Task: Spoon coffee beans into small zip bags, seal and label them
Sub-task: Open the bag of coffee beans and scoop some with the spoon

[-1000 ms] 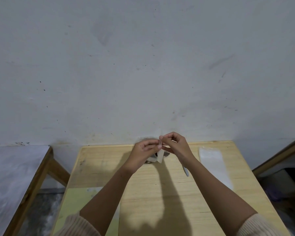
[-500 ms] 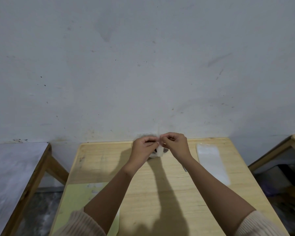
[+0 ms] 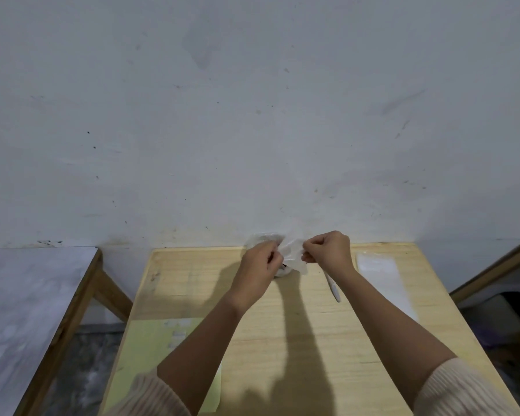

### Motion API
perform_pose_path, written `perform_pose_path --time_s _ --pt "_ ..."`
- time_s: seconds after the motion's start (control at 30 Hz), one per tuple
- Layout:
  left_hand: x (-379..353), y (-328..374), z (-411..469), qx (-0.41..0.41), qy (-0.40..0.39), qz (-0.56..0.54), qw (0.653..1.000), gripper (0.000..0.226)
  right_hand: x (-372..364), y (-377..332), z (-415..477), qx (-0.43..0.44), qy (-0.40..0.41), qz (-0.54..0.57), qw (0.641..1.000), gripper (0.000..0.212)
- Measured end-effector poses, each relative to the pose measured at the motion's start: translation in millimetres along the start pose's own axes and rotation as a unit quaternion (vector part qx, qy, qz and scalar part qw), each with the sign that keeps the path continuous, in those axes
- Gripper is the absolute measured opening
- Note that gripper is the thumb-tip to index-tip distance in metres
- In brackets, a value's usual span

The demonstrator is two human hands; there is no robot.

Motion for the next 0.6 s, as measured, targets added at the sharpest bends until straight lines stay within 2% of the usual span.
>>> perform_pose_path --time_s 0.1,0.2,0.27,0.33,0.4,0.47,0.6 --pt "-1 -2 1 0.029 0.006 -0.046 0.999 0.031 -2 -2 -1 0.003 -0.012 -0.014 1.0 0.017" --pt "-5 -11 7 0.053 0.016 -0.072 0.996 0.029 -6 -13 -10 0.099 0.003 -0.057 0.993 0.008" --pt "-6 -13 10 0.06 0.025 -0.081 0.995 0.025 -12 -17 -12 0.173 -0.016 -0.114 0.978 0.013" --pt "-8 -10 10 0.062 0.018 -0.097 0.993 0.023 -19 -19 -13 0.213 -0.033 -0.19 0.958 0.016" --pt "-11 -6 8 0.059 0.004 -0.109 0.992 0.024 -20 -20 -12 0.193 -0.045 -0.227 0.953 0.031" --pt "-13 -6 6 0.056 -0.001 -0.115 0.992 0.026 -19 -20 -10 0.131 -0.074 -0.207 0.967 0.041" --pt "-10 -8 2 0.062 -0.012 -0.131 0.989 0.027 -16 -22 -10 0.047 -0.111 -0.119 0.986 0.022"
Point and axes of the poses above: each hand's wrist, its own z-axis towards the middle knuckle, its own x-axis out of the back of the hand, y = z × x, the point moved 2 cm from there along z, towards the middle knuckle, and after that the axes turned 2 degrees about y, right-handed, at the moved point
